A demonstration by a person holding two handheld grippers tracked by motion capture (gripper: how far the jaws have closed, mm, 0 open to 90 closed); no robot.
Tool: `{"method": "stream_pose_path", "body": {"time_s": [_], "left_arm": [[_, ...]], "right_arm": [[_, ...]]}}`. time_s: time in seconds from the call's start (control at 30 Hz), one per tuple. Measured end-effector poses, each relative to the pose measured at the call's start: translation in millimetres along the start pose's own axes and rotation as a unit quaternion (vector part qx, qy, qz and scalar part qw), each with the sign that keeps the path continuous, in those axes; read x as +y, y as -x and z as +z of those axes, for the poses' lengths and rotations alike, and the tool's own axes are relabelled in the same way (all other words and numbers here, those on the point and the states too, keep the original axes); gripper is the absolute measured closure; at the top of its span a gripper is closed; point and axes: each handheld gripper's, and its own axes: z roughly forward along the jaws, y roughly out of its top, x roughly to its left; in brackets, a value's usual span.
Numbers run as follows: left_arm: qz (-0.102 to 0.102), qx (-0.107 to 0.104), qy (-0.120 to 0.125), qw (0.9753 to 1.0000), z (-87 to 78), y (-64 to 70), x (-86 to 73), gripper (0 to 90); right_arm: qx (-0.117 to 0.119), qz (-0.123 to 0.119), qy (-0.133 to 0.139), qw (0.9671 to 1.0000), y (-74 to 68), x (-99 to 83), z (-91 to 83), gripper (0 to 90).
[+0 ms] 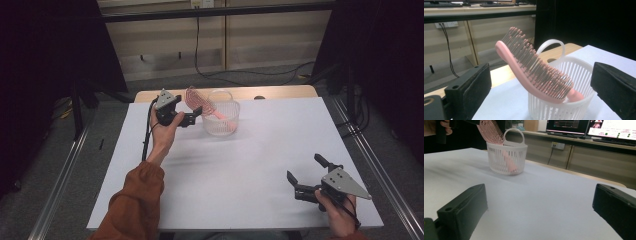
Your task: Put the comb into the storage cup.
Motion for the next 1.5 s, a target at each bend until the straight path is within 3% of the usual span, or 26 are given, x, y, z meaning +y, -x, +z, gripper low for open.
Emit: {"method": "stream_pose_path", "body": {"time_s": [0.27,0.53,0.77,0.9,1.07,1.13,1.17,1.2,1.33,1.5], "left_arm": [[0.004,-0.008,0.021,0.9997,-8.7,4.8,-3.4,2.3],[0.000,0.001,0.022,0.9998,-19.7,0.2,-8.9,2.6],[0.008,-0.007,0.029,0.9995,-34.7,4.4,-11.2,3.4],[-0.012,-0.011,0.034,0.9993,-45.7,4.5,-16.9,3.4],[-0.015,-0.003,0.033,0.9993,-53.6,1.6,-23.0,3.4],[-0.033,-0.003,0.038,0.9987,-57.2,-1.7,-24.5,3.4],[-0.033,0.005,0.039,0.9987,-58.6,-2.1,-26.4,3.4],[-0.019,0.013,0.035,0.9991,-60.0,-2.3,-28.1,3.3],[-0.016,0.014,0.025,0.9995,-63.9,-2.4,-33.5,2.7],[-0.003,0.022,0.034,0.9992,-74.6,0.8,-38.5,2.7]], "right_arm": [[-0.005,0.000,0.002,1.0000,0.1,0.2,-2.9,0.0],[-0.008,0.001,-0.001,1.0000,-0.4,-0.2,-3.2,0.0],[-0.010,-0.001,0.000,0.9999,-1.1,0.4,-3.3,0.0],[-0.011,-0.002,-0.001,0.9999,-1.1,0.5,-3.5,0.0],[-0.011,-0.002,0.001,0.9999,-1.3,0.6,-2.6,0.0],[-0.010,-0.003,0.000,0.9999,-1.6,0.7,-2.3,0.0],[-0.009,-0.004,0.001,0.9999,-1.8,0.7,-2.1,0.0],[-0.008,-0.005,0.000,1.0000,-2.0,0.7,-2.3,0.0],[-0.008,-0.004,0.002,1.0000,-1.8,0.6,-2.6,0.0],[-0.007,-0.004,0.003,1.0000,-1.9,1.0,-3.1,0.0]]}}
